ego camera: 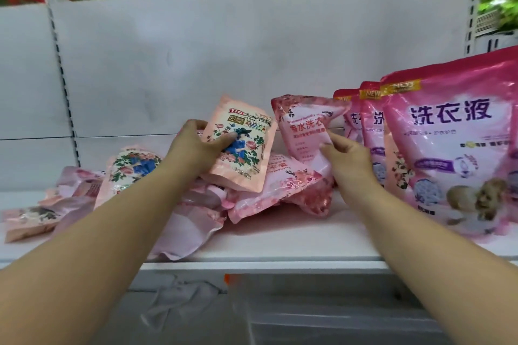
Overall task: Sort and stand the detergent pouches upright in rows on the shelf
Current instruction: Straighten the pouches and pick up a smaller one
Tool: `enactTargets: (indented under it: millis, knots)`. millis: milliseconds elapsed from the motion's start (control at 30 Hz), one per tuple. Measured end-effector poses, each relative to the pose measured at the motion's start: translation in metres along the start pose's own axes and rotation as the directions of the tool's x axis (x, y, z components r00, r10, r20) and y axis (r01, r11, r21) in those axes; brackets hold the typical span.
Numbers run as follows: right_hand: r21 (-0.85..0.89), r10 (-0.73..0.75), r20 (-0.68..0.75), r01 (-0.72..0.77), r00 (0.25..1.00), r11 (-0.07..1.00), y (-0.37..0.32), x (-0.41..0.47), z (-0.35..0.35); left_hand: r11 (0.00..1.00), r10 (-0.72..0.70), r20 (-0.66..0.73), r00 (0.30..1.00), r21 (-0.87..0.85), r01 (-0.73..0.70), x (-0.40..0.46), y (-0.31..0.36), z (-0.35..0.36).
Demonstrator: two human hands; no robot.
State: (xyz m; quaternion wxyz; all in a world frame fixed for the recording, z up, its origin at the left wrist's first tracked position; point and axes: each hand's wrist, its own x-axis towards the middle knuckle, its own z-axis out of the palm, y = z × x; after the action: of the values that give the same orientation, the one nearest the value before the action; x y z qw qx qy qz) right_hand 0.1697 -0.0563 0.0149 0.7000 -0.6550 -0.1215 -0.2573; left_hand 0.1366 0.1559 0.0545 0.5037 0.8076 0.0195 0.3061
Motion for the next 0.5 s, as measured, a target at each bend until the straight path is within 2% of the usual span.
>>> enactTargets:
  millis: [67, 100, 167, 233, 267, 333, 367, 400, 433, 467, 500]
  knots:
    - [-0.040, -0.124, -0.042, 0.122, 0.991, 0.992, -0.003, -0.002, -0.003, 0.965, -0.044, -0.104, 0.994, -0.263, 0.015, 0.002, 0.005, -0.005]
    - [-0.068, -0.184, -0.054, 0.180, 0.981, 0.981, -0.004, -0.004, -0.004, 0.942, -0.046, -0.170, 0.984, -0.335, -0.014, 0.006, 0.007, -0.009]
    - [-0.126, -0.264, -0.068, 0.254, 0.962, 0.959, -0.005, -0.008, -0.003, 0.944, -0.012, -0.238, 0.971, -0.323, -0.067, 0.014, 0.008, -0.015]
    - [-0.190, -0.306, -0.082, 0.286, 0.949, 0.939, -0.003, -0.011, -0.001, 0.989, 0.023, -0.239, 0.971, -0.138, -0.058, 0.019, 0.002, -0.017]
    - [-0.217, -0.322, -0.085, 0.298, 0.943, 0.930, -0.004, -0.012, 0.000, 0.997, 0.072, -0.264, 0.962, 0.048, -0.061, 0.018, 0.000, -0.018]
    - [-0.227, -0.349, -0.093, 0.321, 0.933, 0.919, -0.004, -0.010, 0.001, 0.902, 0.283, -0.279, 0.918, 0.402, -0.156, 0.007, 0.001, -0.018]
    - [-0.216, -0.359, -0.095, 0.333, 0.929, 0.918, -0.005, -0.010, 0.001, 0.806, 0.393, -0.188, 0.900, 0.542, -0.238, -0.001, 0.002, -0.017]
    - [-0.202, -0.367, -0.094, 0.343, 0.925, 0.917, -0.004, -0.010, 0.000, 0.690, 0.447, -0.020, 0.895, 0.644, -0.330, -0.005, 0.001, -0.015]
    - [-0.190, -0.369, -0.093, 0.347, 0.925, 0.918, -0.004, -0.009, -0.001, 0.544, 0.422, 0.192, 0.886, 0.728, -0.416, -0.009, 0.000, -0.013]
    - [-0.183, -0.362, -0.085, 0.343, 0.928, 0.921, -0.004, -0.007, -0.002, 0.443, 0.331, 0.349, 0.876, 0.763, -0.472, -0.012, -0.005, -0.009]
    - [-0.184, -0.352, -0.077, 0.334, 0.933, 0.924, -0.003, -0.007, -0.002, 0.358, 0.207, 0.449, 0.869, 0.792, -0.495, -0.008, -0.010, -0.009]
